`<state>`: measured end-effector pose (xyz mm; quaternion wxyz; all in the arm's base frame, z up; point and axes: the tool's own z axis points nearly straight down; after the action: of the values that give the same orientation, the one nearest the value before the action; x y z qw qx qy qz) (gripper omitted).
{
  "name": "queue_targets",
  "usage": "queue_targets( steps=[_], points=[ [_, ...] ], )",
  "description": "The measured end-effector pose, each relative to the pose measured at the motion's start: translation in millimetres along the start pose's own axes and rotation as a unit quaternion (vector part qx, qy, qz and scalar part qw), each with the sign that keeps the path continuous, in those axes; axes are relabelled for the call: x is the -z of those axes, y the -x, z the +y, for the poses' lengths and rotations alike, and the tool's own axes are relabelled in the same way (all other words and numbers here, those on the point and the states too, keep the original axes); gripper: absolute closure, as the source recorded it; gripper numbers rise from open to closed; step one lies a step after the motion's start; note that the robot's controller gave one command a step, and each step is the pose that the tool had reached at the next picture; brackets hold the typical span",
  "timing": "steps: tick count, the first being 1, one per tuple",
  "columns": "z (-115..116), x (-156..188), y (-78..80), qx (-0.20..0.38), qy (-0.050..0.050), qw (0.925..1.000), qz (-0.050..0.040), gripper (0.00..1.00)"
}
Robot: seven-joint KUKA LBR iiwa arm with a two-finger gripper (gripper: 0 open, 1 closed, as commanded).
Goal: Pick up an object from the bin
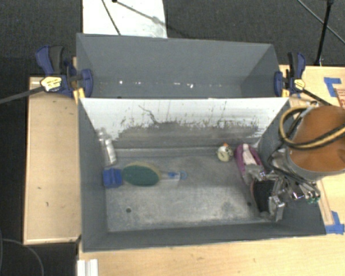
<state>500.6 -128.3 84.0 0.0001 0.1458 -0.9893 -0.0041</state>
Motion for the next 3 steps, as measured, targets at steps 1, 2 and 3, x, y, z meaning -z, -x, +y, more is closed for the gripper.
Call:
queue_targets(
  steps=[1,2,3],
  points=[
    [-12.4,-13.5,21.5,0.200,0.009,0.9797,0.0016,0.00],
    [-15.9,-13.8,21.0,0.199,0.005,0.9800,0.0010,1.00],
    [-27.6,146.5,35.8,0.202,-0.008,0.9794,-0.0035,1.00]
  ],
)
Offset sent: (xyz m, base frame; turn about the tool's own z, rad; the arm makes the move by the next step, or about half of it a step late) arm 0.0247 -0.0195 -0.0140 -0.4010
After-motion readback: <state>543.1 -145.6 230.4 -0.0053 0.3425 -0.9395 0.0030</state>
